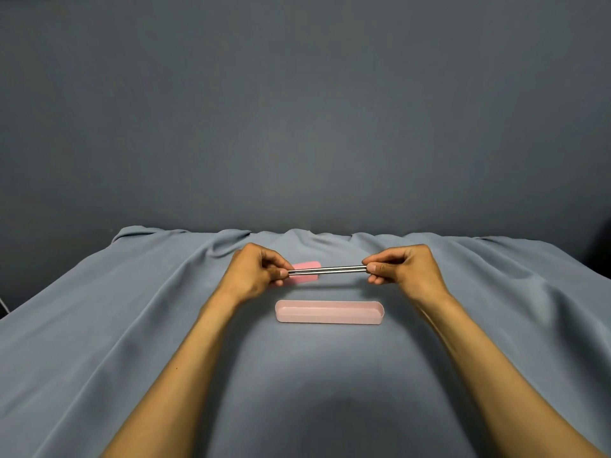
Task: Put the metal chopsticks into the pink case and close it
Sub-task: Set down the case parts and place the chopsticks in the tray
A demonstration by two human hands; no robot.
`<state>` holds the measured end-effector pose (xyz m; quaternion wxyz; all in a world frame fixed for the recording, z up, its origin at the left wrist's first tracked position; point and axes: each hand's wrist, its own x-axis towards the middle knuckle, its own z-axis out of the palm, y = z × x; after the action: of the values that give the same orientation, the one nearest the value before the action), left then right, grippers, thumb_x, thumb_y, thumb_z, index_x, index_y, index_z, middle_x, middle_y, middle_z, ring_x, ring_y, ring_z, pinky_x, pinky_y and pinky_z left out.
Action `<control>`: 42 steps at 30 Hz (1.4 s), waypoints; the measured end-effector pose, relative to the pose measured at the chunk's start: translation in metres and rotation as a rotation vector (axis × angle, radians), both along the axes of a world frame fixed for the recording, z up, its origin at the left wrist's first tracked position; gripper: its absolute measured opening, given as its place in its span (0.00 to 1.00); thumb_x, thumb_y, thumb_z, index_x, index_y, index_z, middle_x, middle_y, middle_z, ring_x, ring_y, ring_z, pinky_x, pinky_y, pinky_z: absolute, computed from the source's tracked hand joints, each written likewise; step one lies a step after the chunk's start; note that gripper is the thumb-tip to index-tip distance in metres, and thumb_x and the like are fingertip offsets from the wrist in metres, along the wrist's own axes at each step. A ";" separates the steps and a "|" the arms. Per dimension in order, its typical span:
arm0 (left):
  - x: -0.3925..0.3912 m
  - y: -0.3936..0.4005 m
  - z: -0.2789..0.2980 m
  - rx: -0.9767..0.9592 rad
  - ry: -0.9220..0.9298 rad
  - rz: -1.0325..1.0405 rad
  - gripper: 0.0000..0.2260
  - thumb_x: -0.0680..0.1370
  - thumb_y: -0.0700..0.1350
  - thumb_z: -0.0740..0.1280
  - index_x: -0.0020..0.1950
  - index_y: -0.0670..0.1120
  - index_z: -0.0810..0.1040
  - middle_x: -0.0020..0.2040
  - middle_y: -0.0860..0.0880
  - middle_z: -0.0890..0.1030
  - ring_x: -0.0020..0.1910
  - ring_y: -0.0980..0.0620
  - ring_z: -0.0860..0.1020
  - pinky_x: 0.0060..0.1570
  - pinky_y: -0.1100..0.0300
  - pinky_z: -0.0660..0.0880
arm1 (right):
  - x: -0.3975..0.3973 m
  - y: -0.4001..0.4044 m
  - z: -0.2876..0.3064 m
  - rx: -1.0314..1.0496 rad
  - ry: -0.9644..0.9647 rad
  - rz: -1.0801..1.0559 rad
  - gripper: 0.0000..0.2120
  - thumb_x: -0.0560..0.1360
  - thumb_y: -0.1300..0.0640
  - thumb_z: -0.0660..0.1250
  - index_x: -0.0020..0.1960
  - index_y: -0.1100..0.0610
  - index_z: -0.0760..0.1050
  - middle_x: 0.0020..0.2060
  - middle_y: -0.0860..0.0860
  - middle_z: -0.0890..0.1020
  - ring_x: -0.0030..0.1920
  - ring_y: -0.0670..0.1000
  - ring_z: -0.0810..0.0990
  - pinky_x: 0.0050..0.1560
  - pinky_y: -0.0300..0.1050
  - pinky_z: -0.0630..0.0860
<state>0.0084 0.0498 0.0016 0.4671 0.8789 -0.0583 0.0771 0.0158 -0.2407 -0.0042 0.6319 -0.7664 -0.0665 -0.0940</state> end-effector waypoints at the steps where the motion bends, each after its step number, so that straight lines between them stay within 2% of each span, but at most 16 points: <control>1: 0.001 0.000 0.000 -0.012 0.006 -0.001 0.06 0.76 0.31 0.71 0.48 0.38 0.88 0.35 0.43 0.85 0.34 0.53 0.82 0.41 0.65 0.83 | 0.000 -0.001 0.000 -0.025 -0.002 -0.002 0.05 0.71 0.73 0.74 0.46 0.67 0.86 0.30 0.56 0.86 0.29 0.52 0.84 0.36 0.39 0.83; 3: 0.002 0.000 -0.001 -0.020 0.008 -0.006 0.07 0.76 0.30 0.71 0.48 0.38 0.88 0.34 0.42 0.85 0.35 0.51 0.82 0.45 0.61 0.84 | 0.000 -0.001 0.000 -0.072 -0.006 -0.009 0.05 0.71 0.73 0.74 0.45 0.67 0.86 0.29 0.55 0.85 0.29 0.52 0.83 0.35 0.38 0.82; 6: 0.003 0.002 -0.002 -0.001 -0.008 -0.025 0.07 0.75 0.30 0.72 0.47 0.40 0.88 0.38 0.36 0.86 0.33 0.53 0.82 0.46 0.57 0.84 | 0.001 -0.002 -0.001 -0.178 -0.020 -0.039 0.04 0.72 0.71 0.75 0.44 0.66 0.87 0.31 0.57 0.85 0.29 0.53 0.82 0.34 0.39 0.81; 10: 0.006 0.003 -0.005 0.088 -0.029 -0.046 0.08 0.72 0.33 0.75 0.44 0.45 0.89 0.37 0.40 0.87 0.36 0.52 0.83 0.48 0.54 0.84 | 0.001 -0.004 -0.005 -0.406 -0.071 -0.059 0.05 0.71 0.69 0.76 0.44 0.62 0.88 0.32 0.58 0.86 0.31 0.52 0.82 0.37 0.40 0.80; 13: 0.007 0.003 -0.007 0.183 -0.027 -0.042 0.07 0.70 0.36 0.77 0.42 0.47 0.89 0.35 0.46 0.87 0.35 0.55 0.81 0.46 0.58 0.80 | 0.001 -0.005 -0.006 -0.556 -0.078 -0.051 0.06 0.71 0.67 0.76 0.45 0.59 0.88 0.35 0.57 0.87 0.37 0.54 0.86 0.46 0.45 0.83; 16: 0.005 -0.001 -0.009 0.276 -0.004 -0.069 0.07 0.69 0.37 0.77 0.41 0.48 0.89 0.33 0.50 0.87 0.31 0.61 0.79 0.42 0.65 0.76 | 0.001 -0.003 -0.006 -0.636 -0.059 -0.008 0.06 0.72 0.67 0.76 0.45 0.58 0.88 0.38 0.54 0.88 0.41 0.51 0.86 0.50 0.45 0.83; 18: 0.004 -0.002 -0.010 0.343 0.006 -0.063 0.07 0.68 0.38 0.76 0.40 0.50 0.88 0.33 0.52 0.87 0.32 0.61 0.81 0.42 0.65 0.77 | 0.000 -0.001 -0.006 -0.682 -0.044 0.012 0.05 0.71 0.67 0.76 0.44 0.58 0.88 0.38 0.53 0.88 0.42 0.49 0.86 0.49 0.43 0.82; 20: 0.002 -0.004 -0.009 0.411 0.024 -0.052 0.09 0.68 0.38 0.74 0.40 0.52 0.88 0.34 0.54 0.86 0.37 0.58 0.83 0.44 0.62 0.79 | 0.000 0.001 -0.006 -0.744 -0.027 0.026 0.07 0.70 0.68 0.75 0.42 0.57 0.88 0.37 0.51 0.88 0.41 0.47 0.85 0.45 0.39 0.79; 23: 0.000 -0.007 -0.009 0.479 0.056 -0.052 0.11 0.67 0.38 0.71 0.38 0.54 0.87 0.32 0.57 0.85 0.41 0.56 0.83 0.46 0.60 0.80 | 0.000 0.003 -0.010 -0.817 0.021 0.070 0.11 0.67 0.70 0.70 0.39 0.56 0.87 0.32 0.48 0.88 0.36 0.44 0.86 0.38 0.35 0.77; 27: -0.001 -0.010 -0.013 0.537 0.102 -0.073 0.09 0.64 0.39 0.72 0.36 0.54 0.86 0.35 0.56 0.86 0.40 0.56 0.85 0.47 0.59 0.82 | 0.001 0.004 -0.019 -0.933 0.040 0.096 0.12 0.66 0.69 0.66 0.35 0.54 0.83 0.30 0.46 0.85 0.34 0.46 0.85 0.41 0.45 0.84; 33: 0.002 -0.014 -0.019 0.653 0.092 -0.058 0.08 0.65 0.42 0.72 0.35 0.56 0.83 0.38 0.57 0.84 0.41 0.55 0.83 0.45 0.60 0.81 | -0.003 0.010 -0.017 -1.111 0.037 0.137 0.11 0.67 0.63 0.64 0.41 0.50 0.80 0.45 0.50 0.82 0.47 0.55 0.81 0.51 0.50 0.80; 37: 0.003 -0.014 -0.020 0.671 0.086 -0.058 0.07 0.63 0.43 0.73 0.34 0.57 0.83 0.38 0.58 0.84 0.42 0.56 0.82 0.44 0.59 0.81 | -0.006 0.013 -0.019 -1.171 -0.033 0.141 0.11 0.71 0.65 0.65 0.45 0.51 0.81 0.49 0.48 0.75 0.51 0.54 0.74 0.54 0.51 0.76; 42: 0.006 -0.014 -0.024 0.657 0.070 -0.073 0.09 0.65 0.39 0.74 0.36 0.54 0.85 0.52 0.53 0.79 0.52 0.53 0.78 0.54 0.55 0.80 | -0.005 0.012 -0.022 -1.154 -0.016 0.136 0.12 0.71 0.66 0.65 0.44 0.51 0.81 0.52 0.49 0.74 0.53 0.55 0.73 0.56 0.53 0.76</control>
<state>0.0148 0.0359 -0.0222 0.1629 0.9820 -0.0953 0.0075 0.0113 -0.2284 -0.0264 0.1160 -0.9801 -0.1609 -0.0072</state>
